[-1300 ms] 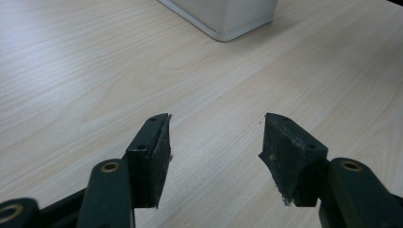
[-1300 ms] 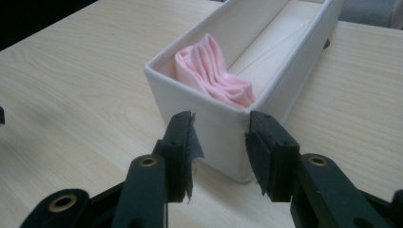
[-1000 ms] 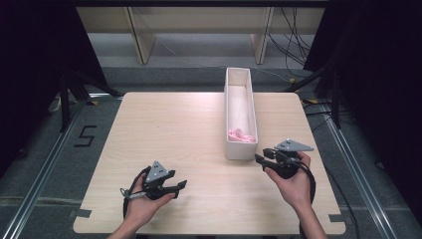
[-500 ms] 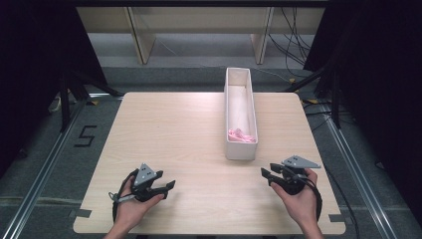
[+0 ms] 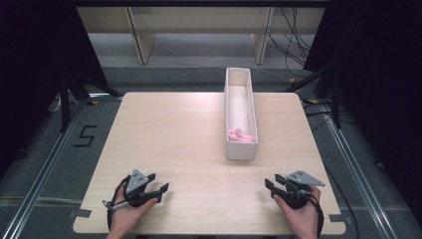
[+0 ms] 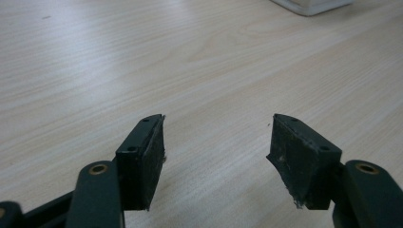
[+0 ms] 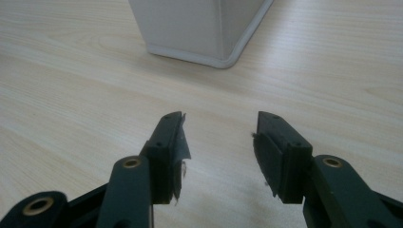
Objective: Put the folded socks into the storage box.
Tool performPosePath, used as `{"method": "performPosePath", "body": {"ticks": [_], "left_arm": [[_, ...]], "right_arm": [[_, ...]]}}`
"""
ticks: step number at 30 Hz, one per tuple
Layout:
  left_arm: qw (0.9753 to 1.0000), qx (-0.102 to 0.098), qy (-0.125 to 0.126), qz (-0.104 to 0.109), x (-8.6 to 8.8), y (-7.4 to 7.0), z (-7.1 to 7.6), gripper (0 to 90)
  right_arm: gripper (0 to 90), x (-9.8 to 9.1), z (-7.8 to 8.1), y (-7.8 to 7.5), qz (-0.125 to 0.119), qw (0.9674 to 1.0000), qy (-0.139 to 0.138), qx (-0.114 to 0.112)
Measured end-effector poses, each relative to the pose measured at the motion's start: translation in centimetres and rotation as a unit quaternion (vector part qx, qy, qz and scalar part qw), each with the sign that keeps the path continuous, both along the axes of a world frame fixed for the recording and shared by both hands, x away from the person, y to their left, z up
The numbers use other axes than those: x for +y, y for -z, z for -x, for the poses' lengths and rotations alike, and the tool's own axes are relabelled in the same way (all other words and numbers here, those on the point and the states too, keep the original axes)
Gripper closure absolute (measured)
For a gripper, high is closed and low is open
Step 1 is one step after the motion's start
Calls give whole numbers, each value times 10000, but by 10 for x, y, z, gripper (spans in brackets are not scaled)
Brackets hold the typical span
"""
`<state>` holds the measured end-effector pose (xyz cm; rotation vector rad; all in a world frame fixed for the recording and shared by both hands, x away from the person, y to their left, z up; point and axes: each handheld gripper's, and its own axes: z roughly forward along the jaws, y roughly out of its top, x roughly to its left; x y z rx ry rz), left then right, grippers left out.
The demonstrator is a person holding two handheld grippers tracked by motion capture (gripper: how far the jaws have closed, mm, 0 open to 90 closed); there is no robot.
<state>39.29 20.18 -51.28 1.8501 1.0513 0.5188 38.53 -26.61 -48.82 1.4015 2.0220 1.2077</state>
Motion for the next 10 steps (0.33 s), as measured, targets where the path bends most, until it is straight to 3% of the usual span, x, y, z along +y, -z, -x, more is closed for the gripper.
{"method": "performPosePath", "body": {"ticks": [1, 2, 5, 6, 7, 8, 9, 10], "left_arm": [[10000, -11, 5, -26, 0, 0, 0, 351], [10000, -18, -19, -53, 0, 0, 1, 350], [10000, -72, -27, -16, 1, 0, 1, 348], [9999, -107, -80, -12, 1, -1, 3, 347], [9999, -107, -80, -12, 1, -1, 3, 346], [9999, -125, -100, 41, 2, 0, 3, 345], [9998, -146, -128, 55, 2, 0, 3, 345], [9997, -146, -168, 27, 3, -1, 4, 345]], "right_arm": [[526, 2, 2, 1, -75, 9999, 79, 85], [523, 1, 2, 1, 29, 10000, 18, 27], [517, 5, 4, 4, -74, 9999, 94, -28], [510, 6, 3, 6, 105, 9999, -20, -71], [510, 6, 3, 6, 105, 9999, -20, -71], [506, 10, 6, 7, -42, 10000, 46, 1], [506, 10, 6, 7, -42, 10000, 46, 1], [503, 9, 4, 8, 97, 9999, -25, -102]]}}
